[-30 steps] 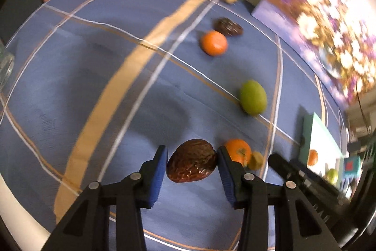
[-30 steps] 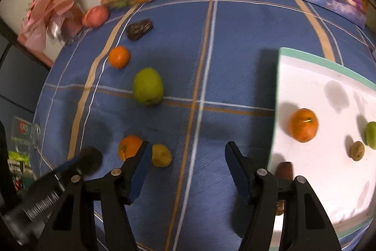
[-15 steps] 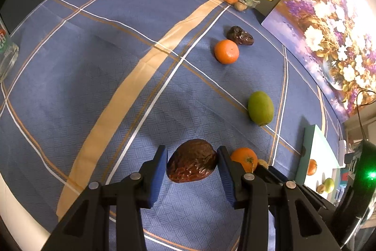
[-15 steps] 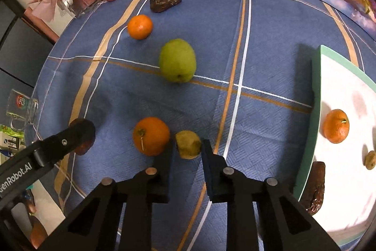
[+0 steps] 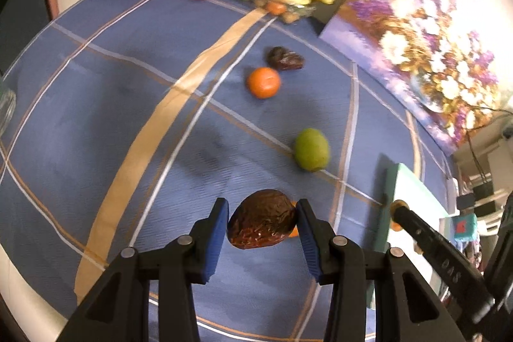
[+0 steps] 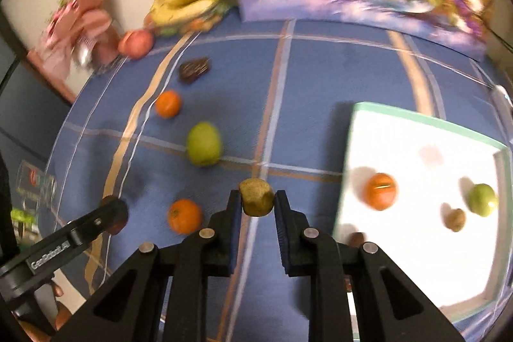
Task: Organize fruits
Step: 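Grasp the large brown date with the left tool while the right tool grasps a small yellow-brown fruit, then carry the date in the left tool while the right tool carries the small fruit over the tray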
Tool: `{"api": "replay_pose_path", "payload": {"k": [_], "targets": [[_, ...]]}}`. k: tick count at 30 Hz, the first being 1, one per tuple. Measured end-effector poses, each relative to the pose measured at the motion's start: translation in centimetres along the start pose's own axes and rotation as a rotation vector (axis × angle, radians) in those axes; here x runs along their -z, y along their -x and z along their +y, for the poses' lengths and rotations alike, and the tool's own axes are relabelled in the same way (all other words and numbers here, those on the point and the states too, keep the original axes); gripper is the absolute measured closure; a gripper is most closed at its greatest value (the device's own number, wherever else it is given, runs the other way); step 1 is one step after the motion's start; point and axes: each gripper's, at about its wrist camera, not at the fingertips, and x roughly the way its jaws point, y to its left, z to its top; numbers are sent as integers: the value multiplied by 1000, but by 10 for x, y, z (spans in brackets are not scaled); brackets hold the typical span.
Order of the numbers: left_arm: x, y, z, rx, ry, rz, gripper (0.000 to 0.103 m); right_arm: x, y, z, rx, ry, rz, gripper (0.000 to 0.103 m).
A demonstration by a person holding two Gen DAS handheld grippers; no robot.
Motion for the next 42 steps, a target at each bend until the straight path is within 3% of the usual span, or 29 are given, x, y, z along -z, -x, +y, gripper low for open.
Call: {"api": "replay_pose_path", "payload": {"k": [12,23,30,42], "targets": [[-3,-2,-103,104,-209,53,57,-15,50,-115,167,-272,-113,82],[2,-64,-214,158,-418,151,57,-33,55,-190,216,-406,-96,81],[5,-113,-234,141,-460,204,57,-36,21,-219,213,-455,-25,81],[11,-161,-241,122,-499,256,57,-31,-21,-227,269,-446,59,81]]}}
